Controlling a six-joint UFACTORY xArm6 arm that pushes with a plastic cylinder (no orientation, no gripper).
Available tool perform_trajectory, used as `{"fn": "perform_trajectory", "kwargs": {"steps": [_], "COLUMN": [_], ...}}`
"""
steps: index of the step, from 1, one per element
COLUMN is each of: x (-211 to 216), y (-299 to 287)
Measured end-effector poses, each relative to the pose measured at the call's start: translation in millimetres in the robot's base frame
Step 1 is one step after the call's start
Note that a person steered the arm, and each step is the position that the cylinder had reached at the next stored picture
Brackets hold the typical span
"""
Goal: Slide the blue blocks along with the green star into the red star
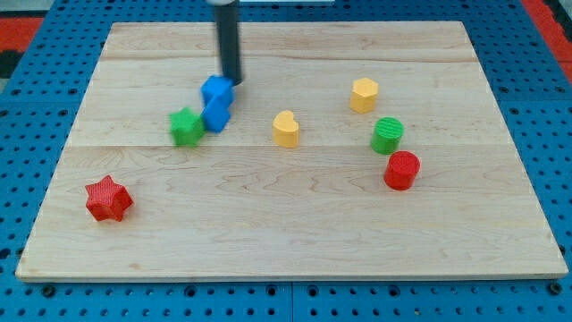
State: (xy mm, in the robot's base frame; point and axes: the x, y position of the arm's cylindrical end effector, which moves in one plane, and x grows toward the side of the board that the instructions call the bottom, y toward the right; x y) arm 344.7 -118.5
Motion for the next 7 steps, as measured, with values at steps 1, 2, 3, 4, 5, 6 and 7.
{"fn": "perform_trajectory", "kwargs": {"steps": [1,2,3,4,5,6,7], "x": [50.5,87.5,35.5,28.8,80.5,110.9,69.4], "y": [-82.8,-117.3,-113.7,-29.9,-63.9,-98.7,-86.4]}}
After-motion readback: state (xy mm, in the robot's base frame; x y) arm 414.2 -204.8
